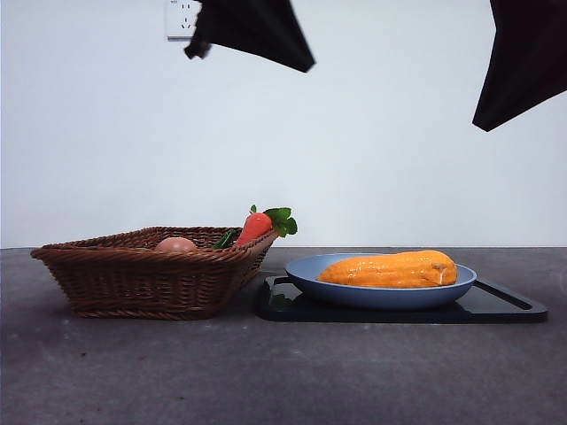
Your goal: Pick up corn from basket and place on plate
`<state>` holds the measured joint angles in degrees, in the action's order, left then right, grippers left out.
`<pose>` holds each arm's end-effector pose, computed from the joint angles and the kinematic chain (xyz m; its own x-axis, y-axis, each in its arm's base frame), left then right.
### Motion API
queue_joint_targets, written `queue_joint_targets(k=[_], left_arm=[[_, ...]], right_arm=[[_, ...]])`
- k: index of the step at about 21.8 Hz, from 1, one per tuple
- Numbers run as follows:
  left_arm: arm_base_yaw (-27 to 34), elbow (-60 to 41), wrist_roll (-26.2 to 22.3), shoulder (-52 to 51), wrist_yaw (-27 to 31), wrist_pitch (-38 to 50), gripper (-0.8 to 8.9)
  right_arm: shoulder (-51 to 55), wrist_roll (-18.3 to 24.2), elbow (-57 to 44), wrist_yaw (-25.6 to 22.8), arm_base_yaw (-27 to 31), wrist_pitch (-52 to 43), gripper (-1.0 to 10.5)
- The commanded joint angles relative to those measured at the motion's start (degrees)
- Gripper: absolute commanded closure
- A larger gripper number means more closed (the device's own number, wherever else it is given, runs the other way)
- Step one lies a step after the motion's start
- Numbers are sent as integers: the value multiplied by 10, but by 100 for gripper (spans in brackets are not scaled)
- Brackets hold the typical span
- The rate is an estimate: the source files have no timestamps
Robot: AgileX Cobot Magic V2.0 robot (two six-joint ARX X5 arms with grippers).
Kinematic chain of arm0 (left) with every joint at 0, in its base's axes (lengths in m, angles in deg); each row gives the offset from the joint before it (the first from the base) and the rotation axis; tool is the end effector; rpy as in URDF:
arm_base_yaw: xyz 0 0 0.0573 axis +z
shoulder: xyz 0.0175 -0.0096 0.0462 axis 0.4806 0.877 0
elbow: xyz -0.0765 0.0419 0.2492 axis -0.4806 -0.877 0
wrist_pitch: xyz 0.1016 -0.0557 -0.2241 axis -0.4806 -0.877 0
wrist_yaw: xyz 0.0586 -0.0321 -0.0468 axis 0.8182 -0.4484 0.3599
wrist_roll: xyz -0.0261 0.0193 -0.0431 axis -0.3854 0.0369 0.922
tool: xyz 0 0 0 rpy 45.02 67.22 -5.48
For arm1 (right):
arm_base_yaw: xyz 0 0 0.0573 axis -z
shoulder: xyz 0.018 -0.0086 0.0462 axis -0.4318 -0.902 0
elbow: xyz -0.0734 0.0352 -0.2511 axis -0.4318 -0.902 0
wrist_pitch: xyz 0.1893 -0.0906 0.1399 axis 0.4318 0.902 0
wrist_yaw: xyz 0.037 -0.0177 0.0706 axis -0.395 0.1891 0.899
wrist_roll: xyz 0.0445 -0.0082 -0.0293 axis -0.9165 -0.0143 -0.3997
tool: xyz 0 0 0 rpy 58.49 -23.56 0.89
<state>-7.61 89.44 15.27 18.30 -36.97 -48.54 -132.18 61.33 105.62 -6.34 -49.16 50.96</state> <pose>0.2571 -0.2062 0.3373 0.2108 -0.7413 -0.6373 0.8597 0.4509 -0.2401 0.1780 0.0874 0.2891 0.4206 0.5167 -0.7457 -0.4439 0.8341 0.3276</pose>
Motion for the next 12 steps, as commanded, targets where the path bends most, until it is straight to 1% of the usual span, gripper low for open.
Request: queue_joint_targets(k=[1, 4, 6, 10, 12], left_arm=[[28, 10, -28, -31, 4, 14, 809], [93, -22, -46, -113, 5, 43, 809], [148, -75, -43, -188, 5, 81, 809], [268, -235, -8, -348, 5, 187, 809], [317, -315, 8, -420, 14, 238, 809]], right_arm=[[-5, -5, 2, 0, -2, -4, 945], [-5, -5, 2, 0, -2, -4, 945], [-5, -5, 2, 0, -2, -4, 945], [-5, -5, 2, 0, -2, -4, 945], [-5, -5, 2, 0, -2, -4, 945]])
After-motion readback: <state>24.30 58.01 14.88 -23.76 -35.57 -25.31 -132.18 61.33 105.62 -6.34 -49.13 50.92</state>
